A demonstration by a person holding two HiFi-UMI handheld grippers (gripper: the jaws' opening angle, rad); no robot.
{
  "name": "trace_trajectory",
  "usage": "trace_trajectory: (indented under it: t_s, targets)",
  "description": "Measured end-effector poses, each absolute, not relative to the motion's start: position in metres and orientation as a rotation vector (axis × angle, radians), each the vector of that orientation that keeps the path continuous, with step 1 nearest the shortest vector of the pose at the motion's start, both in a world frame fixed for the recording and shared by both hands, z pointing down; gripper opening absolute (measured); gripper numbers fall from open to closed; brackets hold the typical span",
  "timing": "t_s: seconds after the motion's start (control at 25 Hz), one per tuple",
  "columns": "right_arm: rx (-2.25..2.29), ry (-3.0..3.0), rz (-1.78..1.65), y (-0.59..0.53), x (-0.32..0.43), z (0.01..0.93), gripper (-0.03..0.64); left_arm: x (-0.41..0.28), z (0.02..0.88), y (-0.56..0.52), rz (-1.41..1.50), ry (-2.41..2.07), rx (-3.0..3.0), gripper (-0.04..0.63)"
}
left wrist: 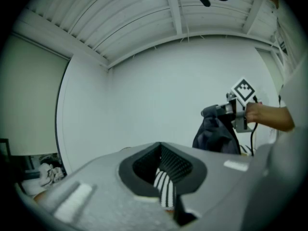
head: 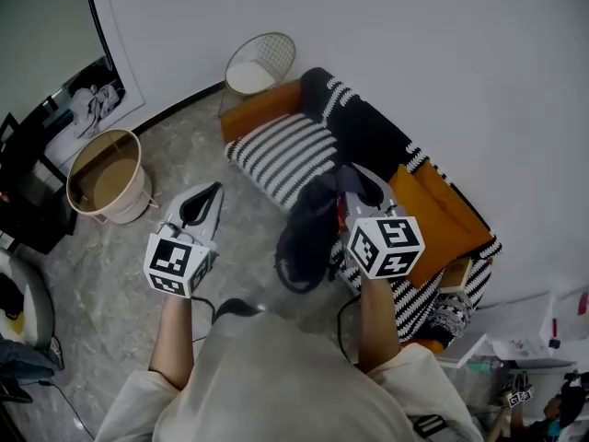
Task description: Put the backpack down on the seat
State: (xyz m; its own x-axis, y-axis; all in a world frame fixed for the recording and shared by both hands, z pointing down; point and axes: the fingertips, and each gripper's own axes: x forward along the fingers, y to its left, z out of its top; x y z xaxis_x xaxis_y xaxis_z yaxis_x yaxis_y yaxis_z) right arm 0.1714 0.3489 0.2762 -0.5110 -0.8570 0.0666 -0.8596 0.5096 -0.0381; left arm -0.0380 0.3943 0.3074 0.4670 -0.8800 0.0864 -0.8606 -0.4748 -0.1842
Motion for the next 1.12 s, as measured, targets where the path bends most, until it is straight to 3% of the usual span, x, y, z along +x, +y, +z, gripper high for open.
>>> trace_trajectory:
  t_s: [0.44, 1.12]
  targets:
    - [1.525, -2.671, 0.203, 0.293, 0.184, 0.303, 0.005, -0.029, 0.319, 0.338, -0.271, 1.534, -2.614, 0.003]
    - [1.607, -2.656, 0.241, 0.108, 0.154, 0.300, 0.005, -0.048, 0.314, 0.108, -0.290, 1.360, -2.694, 0.003]
